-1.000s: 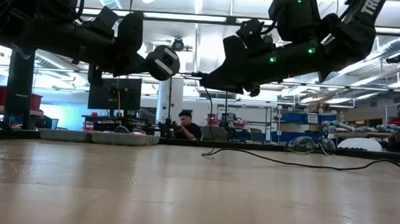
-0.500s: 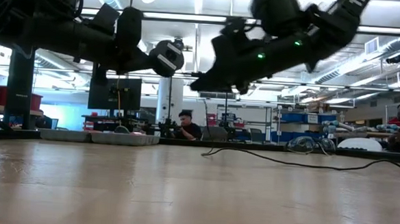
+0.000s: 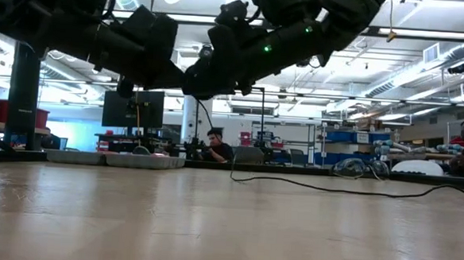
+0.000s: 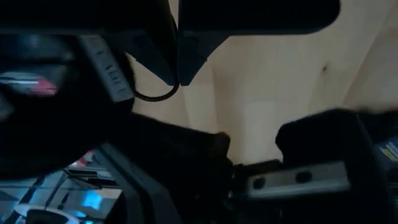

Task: Coil cords
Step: Coil the black wire on the black spool

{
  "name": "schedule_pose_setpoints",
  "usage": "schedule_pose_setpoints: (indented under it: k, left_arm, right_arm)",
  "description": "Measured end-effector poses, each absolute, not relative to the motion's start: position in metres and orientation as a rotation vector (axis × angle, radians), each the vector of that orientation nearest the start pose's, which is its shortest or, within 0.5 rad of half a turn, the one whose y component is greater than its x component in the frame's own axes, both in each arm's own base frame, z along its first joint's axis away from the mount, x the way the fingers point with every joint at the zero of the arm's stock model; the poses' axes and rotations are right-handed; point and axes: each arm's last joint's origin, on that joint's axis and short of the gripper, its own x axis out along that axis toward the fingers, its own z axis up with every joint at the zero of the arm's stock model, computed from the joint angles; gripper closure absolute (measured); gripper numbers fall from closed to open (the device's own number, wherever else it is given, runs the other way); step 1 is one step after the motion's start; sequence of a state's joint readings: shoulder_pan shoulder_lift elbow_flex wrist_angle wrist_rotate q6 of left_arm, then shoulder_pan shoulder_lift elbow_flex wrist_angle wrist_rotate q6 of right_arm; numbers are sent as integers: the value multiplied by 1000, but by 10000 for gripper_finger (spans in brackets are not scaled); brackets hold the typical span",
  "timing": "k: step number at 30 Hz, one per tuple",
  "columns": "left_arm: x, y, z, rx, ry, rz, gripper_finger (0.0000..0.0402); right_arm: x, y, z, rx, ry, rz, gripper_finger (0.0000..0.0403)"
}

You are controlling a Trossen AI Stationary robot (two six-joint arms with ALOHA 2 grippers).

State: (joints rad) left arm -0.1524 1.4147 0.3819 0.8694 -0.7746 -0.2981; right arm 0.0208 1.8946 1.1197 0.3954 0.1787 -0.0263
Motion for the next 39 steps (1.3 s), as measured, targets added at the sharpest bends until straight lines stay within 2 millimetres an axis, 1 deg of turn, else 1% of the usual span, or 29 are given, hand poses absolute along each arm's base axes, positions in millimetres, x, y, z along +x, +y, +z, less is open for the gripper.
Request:
schedule_pose_setpoints:
  k: [3, 8, 14, 19, 22, 28, 31, 34, 36, 39]
  left_arm:
    - [245, -17, 169, -181, 101, 670, 401]
    - [243, -16, 161, -144, 185, 687, 401]
    - [243, -18, 157, -155, 230, 619, 401]
    - [243, -19, 155, -162, 258, 574, 401]
    - [242, -19, 153, -175, 273, 575, 401]
    - [242, -19, 153, -180, 269, 574, 401]
    - [243, -20, 154, -195, 259, 539, 401]
    - [244, -21, 155, -207, 258, 502, 401]
    - [245, -23, 157, -205, 244, 493, 401]
    - [244, -27, 158, -182, 237, 482, 401]
  right_arm:
    - [410, 3, 192, -67, 389, -152, 402]
    - [404, 3, 209, -65, 367, -153, 403]
    - [398, -6, 220, -56, 372, -177, 401]
    - [393, -14, 216, -59, 455, -188, 381]
    - [389, -18, 216, -61, 499, -210, 371]
    - [380, -23, 222, -89, 556, -281, 365]
    - [371, -27, 223, -103, 626, -320, 365]
    - [364, -29, 221, -110, 698, -329, 364]
    - [362, -28, 218, -109, 711, -322, 364]
    - [353, -28, 210, -98, 733, -323, 366]
